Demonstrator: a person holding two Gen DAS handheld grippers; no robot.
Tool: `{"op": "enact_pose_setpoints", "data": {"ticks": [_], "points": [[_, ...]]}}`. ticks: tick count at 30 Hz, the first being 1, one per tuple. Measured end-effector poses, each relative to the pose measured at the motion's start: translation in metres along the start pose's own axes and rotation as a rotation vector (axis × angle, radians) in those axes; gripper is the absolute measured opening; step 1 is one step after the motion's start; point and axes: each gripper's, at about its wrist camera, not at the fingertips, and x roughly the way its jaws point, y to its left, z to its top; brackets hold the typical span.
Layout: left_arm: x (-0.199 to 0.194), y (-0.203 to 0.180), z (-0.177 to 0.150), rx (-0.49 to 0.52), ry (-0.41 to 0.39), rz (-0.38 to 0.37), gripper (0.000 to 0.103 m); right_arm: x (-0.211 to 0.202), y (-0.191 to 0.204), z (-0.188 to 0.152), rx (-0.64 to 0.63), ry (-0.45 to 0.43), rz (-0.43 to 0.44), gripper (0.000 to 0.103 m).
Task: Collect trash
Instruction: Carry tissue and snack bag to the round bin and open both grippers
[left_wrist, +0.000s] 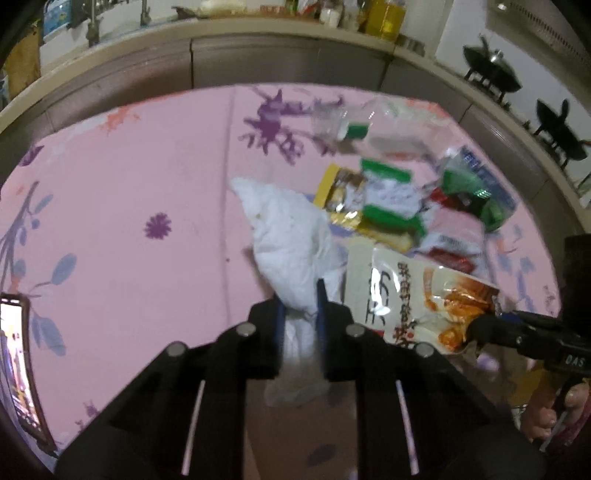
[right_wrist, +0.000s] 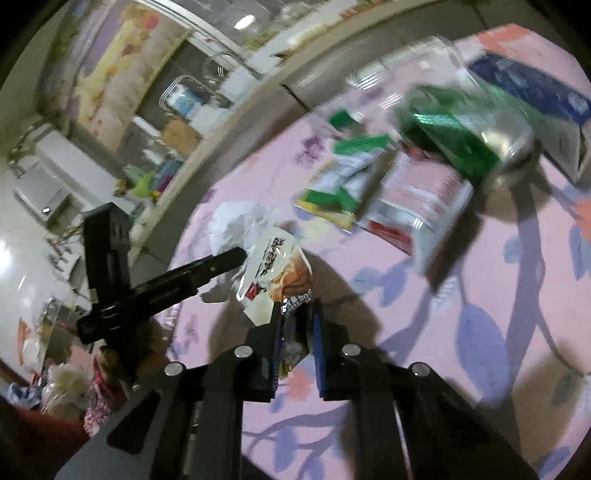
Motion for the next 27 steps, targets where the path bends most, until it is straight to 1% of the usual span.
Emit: {"op": "enact_pose_setpoints", "data": {"ticks": [3, 5, 7, 9, 12, 15, 16, 19, 20, 21, 22, 24, 25, 26, 27], "points": [[-0.017, -0.009, 0.007, 0.011, -0.031, -0.024, 0.014, -0.021, 0.007, 0.006, -0.015, -0.056, 0.035, 0.012], [-0.027, -0.023, 0.016, 0.032, -0.051, -0.052, 0.014, -0.04, 0.005, 0.013, -0.005, -0.11, 0.047, 0.012], [-0.031, -0.042, 0.029, 0.075, -0.069, -0.079, 0.014, -0.063, -0.005, 0.02, 0.013, -0.174, 0.046, 0.012], [-0.029, -0.071, 0.048, 0.132, -0.077, -0.103, 0.014, -0.083, -0.016, 0.024, 0.022, -0.229, 0.025, 0.012], [-0.016, -0.122, 0.073, 0.23, -0.08, -0.157, 0.014, -0.129, -0.049, 0.028, 0.068, -0.342, -0.052, 0.012], [0.012, -0.187, 0.099, 0.324, -0.049, -0.231, 0.014, -0.174, -0.088, 0.026, 0.135, -0.443, -0.13, 0.012], [0.024, -0.218, 0.107, 0.357, -0.034, -0.264, 0.014, -0.197, -0.106, 0.025, 0.161, -0.488, -0.173, 0.012], [0.054, -0.293, 0.128, 0.423, 0.01, -0.338, 0.014, -0.236, -0.143, 0.021, 0.223, -0.569, -0.283, 0.012], [0.066, -0.318, 0.133, 0.439, 0.028, -0.363, 0.014, -0.257, -0.163, 0.02, 0.258, -0.603, -0.343, 0.012], [0.076, -0.341, 0.138, 0.454, 0.043, -0.384, 0.014, -0.268, -0.174, 0.019, 0.274, -0.616, -0.375, 0.012], [0.09, -0.368, 0.144, 0.473, 0.062, -0.405, 0.014, -0.283, -0.192, 0.02, 0.3, -0.635, -0.436, 0.012], [0.112, -0.408, 0.148, 0.5, 0.098, -0.434, 0.014, -0.297, -0.215, 0.02, 0.327, -0.648, -0.505, 0.012], [0.13, -0.431, 0.152, 0.516, 0.122, -0.443, 0.014, -0.304, -0.229, 0.022, 0.339, -0.653, -0.55, 0.012], [0.142, -0.445, 0.154, 0.528, 0.138, -0.446, 0.014, -0.309, -0.239, 0.024, 0.346, -0.65, -0.583, 0.012], [0.158, -0.461, 0.155, 0.54, 0.159, -0.447, 0.014, -0.309, -0.246, 0.024, 0.351, -0.645, -0.601, 0.012]]}}
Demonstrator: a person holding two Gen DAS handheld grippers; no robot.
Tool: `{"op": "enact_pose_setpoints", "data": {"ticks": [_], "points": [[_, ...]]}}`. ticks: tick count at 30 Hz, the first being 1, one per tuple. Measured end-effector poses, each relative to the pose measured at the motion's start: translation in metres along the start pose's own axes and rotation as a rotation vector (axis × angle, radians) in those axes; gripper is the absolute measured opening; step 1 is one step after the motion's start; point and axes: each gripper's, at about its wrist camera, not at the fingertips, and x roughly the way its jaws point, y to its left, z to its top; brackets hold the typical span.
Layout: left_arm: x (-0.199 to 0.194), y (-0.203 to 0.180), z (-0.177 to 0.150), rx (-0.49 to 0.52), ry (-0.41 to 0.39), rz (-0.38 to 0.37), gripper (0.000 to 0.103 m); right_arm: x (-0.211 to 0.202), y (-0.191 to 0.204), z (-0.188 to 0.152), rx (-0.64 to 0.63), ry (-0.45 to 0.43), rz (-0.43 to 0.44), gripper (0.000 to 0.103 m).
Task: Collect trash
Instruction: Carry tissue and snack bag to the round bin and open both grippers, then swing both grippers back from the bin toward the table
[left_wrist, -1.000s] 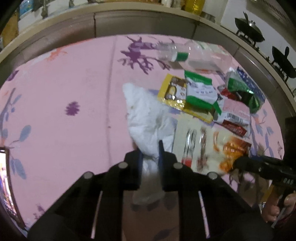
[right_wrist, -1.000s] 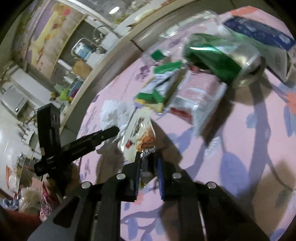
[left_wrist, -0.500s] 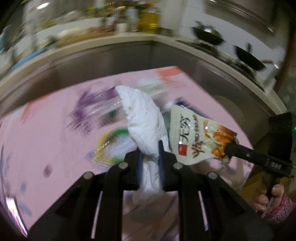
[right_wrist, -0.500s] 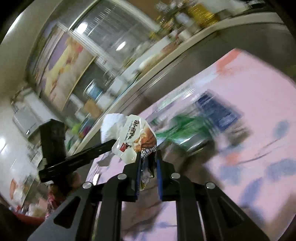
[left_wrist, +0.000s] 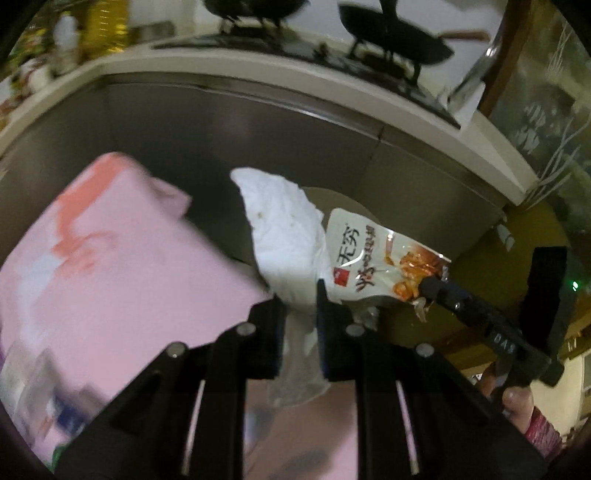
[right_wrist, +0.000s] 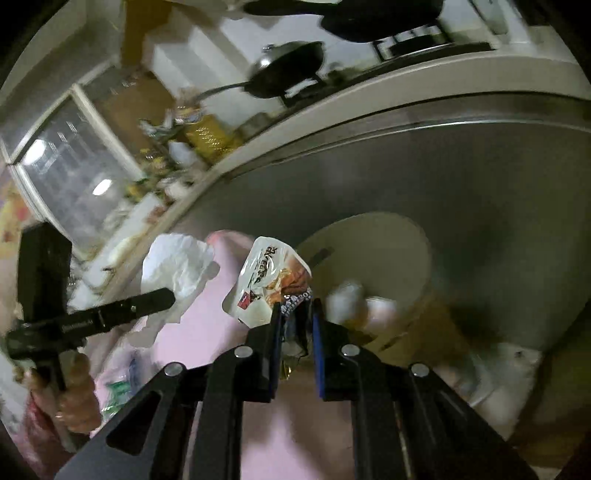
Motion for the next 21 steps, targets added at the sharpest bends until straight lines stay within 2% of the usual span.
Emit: {"op": "enact_pose_setpoints", "data": {"ticks": [5, 8, 9, 10, 11, 12, 13, 19, 21], "points": [[0.062, -0.002, 0.023, -0.015, 0.078, 0.02, 0.016, 0.04, -0.02, 0.007, 0.017, 0.023, -0.056, 0.015], [0.087, -0.001, 0.028, -0.018, 0.133, 0.02, 0.023, 0.06, -0.023, 0.012, 0.031, 0.042, -0.063, 0.02], [0.09, 0.0, 0.028, -0.022, 0.139, 0.023, 0.024, 0.067, -0.023, 0.014, 0.038, 0.047, -0.069, 0.029], [0.094, 0.001, 0.028, -0.027, 0.143, 0.03, 0.024, 0.072, -0.024, 0.015, 0.046, 0.048, -0.075, 0.042], [0.095, 0.001, 0.028, -0.03, 0.147, 0.032, 0.026, 0.074, -0.023, 0.015, 0.055, 0.042, -0.072, 0.049], [0.095, 0.001, 0.028, -0.033, 0.152, 0.035, 0.034, 0.071, -0.027, 0.016, 0.06, 0.035, -0.068, 0.059], [0.092, 0.002, 0.027, -0.035, 0.148, 0.043, 0.041, 0.069, -0.03, 0.017, 0.063, 0.025, -0.068, 0.062], [0.054, -0.004, 0.021, 0.005, 0.082, 0.081, 0.042, 0.037, -0.016, 0.021, 0.069, -0.06, -0.04, 0.062], [0.036, -0.004, 0.021, -0.004, 0.047, 0.074, 0.042, 0.025, -0.008, 0.019, 0.07, -0.081, -0.024, 0.062]]}}
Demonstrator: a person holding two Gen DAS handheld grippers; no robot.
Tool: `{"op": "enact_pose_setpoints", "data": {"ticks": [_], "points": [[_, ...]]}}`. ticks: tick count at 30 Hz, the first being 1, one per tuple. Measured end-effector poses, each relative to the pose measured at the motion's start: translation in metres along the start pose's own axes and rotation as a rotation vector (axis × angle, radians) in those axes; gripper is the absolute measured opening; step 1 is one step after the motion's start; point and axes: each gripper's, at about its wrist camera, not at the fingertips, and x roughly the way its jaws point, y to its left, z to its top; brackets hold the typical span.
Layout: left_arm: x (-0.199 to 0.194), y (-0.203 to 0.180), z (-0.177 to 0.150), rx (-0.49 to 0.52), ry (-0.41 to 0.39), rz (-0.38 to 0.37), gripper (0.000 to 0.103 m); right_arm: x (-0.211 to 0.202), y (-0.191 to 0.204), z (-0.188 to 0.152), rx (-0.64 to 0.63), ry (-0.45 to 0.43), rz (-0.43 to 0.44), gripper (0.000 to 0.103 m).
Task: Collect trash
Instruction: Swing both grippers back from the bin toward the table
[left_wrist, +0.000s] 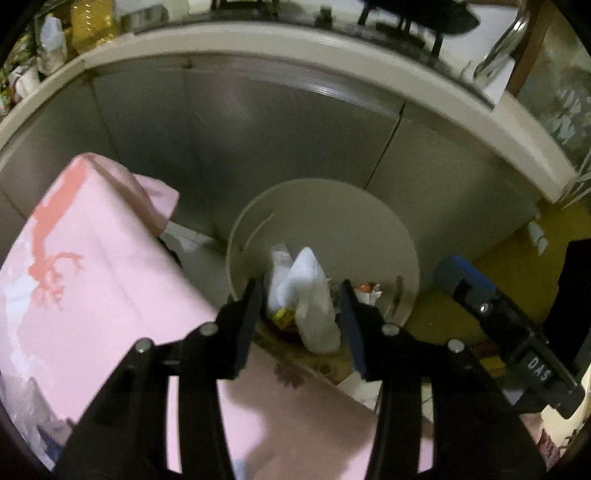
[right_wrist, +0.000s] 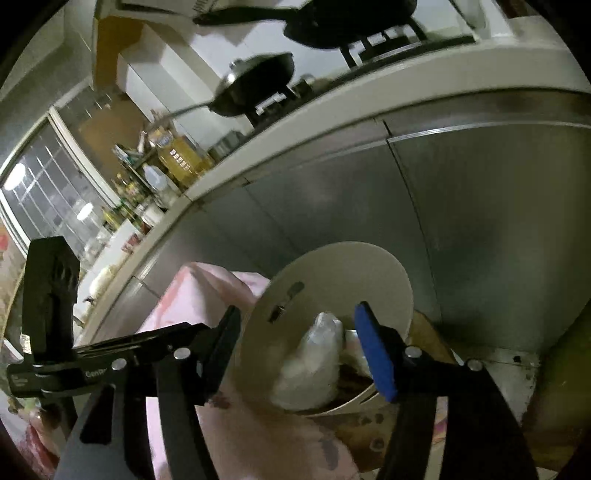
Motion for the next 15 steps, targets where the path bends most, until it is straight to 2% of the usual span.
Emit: {"op": "enact_pose_setpoints", "data": {"ticks": [5, 7, 12, 15], "points": [[-0.07, 0.012, -0.023, -0.068, -0.114, -0.04, 0.042, -0.029, 0.028, -0.014, -0.016, -0.03, 0.067, 0.062], [-0.102, 0.022, -0.045, -0.091, -0.168, -0.039, 0.052, -0.038, 0.042, -0.027, -0.021, -0.028, 0.102, 0.062], [-0.165, 0.07, -0.113, -0.153, -0.258, 0.052, 0.053, -0.038, 0.087, -0.057, -0.043, 0.03, 0.186, 0.062], [-0.205, 0.119, -0.163, -0.248, -0.297, 0.133, 0.053, -0.032, 0.115, -0.078, -0.079, 0.083, 0.222, 0.062]]}}
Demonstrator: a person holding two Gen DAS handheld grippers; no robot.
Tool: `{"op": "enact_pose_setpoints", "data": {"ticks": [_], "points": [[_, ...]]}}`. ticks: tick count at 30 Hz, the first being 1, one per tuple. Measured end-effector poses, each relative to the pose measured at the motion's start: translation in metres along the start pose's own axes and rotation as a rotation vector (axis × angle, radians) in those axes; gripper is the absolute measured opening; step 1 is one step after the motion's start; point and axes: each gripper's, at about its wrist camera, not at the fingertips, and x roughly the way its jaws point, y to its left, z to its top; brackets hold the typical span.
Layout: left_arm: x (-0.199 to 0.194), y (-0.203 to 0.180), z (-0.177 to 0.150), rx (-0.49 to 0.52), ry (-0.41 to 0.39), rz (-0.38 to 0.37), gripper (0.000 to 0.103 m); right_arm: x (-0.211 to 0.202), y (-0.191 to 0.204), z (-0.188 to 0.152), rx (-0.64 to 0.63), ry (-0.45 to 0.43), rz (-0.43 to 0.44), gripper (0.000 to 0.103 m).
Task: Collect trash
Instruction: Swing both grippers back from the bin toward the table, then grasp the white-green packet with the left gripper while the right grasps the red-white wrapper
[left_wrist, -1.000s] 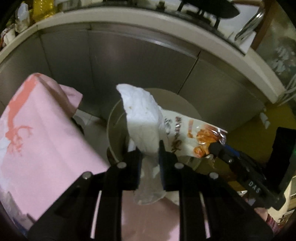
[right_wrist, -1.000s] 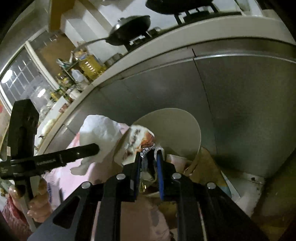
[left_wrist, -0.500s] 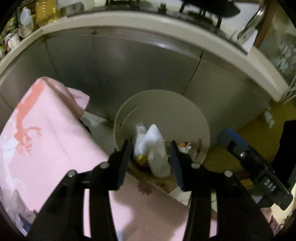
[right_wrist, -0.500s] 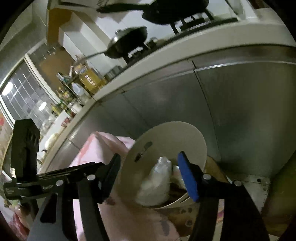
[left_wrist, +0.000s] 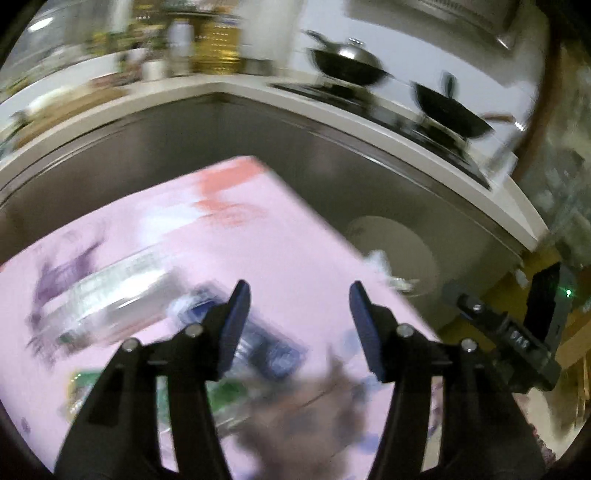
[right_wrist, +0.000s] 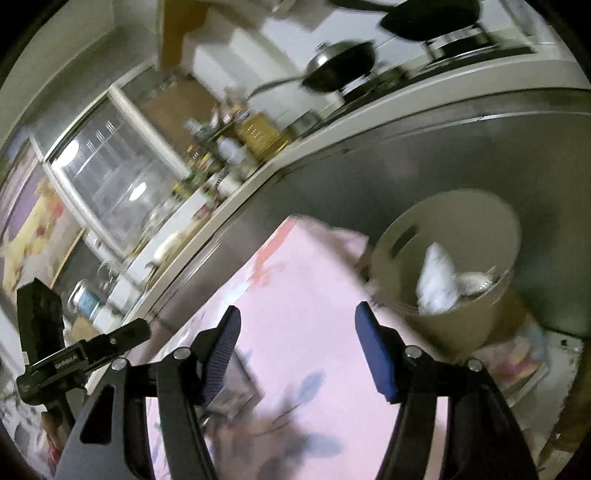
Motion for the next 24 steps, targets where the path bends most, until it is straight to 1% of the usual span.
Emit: {"op": "enact_pose_setpoints", "data": {"ticks": [4, 6, 10, 13, 16, 18, 19, 21, 24], "points": [[-0.044, 0.078, -0.033, -0.112, -0.033, 0.125, 0.053, 0.02, 0.035, -0.026, -0.049, 0.091, 0.054, 0.062], [-0.063, 0.114, -0.053, -0.174, -0.037, 0.167, 0.053, 0.028, 0.056, -0.04, -0.081, 0.134, 0.08, 0.062], [-0.085, 0.157, -0.089, -0.261, -0.026, 0.223, 0.053, 0.036, 0.085, -0.064, -0.123, 0.201, 0.127, 0.062], [-0.087, 0.177, -0.113, -0.304, 0.003, 0.213, 0.053, 0.041, 0.104, -0.081, -0.152, 0.25, 0.163, 0.062], [-0.081, 0.186, -0.126, -0.324, 0.033, 0.193, 0.053, 0.047, 0.115, -0.099, -0.156, 0.312, 0.192, 0.062], [-0.073, 0.191, -0.127, -0.346, 0.046, 0.18, 0.053, 0.054, 0.121, -0.114, -0.155, 0.367, 0.198, 0.062], [-0.07, 0.196, -0.128, -0.371, 0.052, 0.167, 0.053, 0.056, 0.123, -0.12, -0.162, 0.385, 0.196, 0.062], [-0.066, 0.202, -0.13, -0.402, 0.053, 0.152, 0.053, 0.058, 0.13, -0.129, -0.185, 0.412, 0.197, 0.061], [-0.056, 0.203, -0.125, -0.405, 0.068, 0.099, 0.053, 0.061, 0.138, -0.136, -0.215, 0.433, 0.193, 0.061]]}}
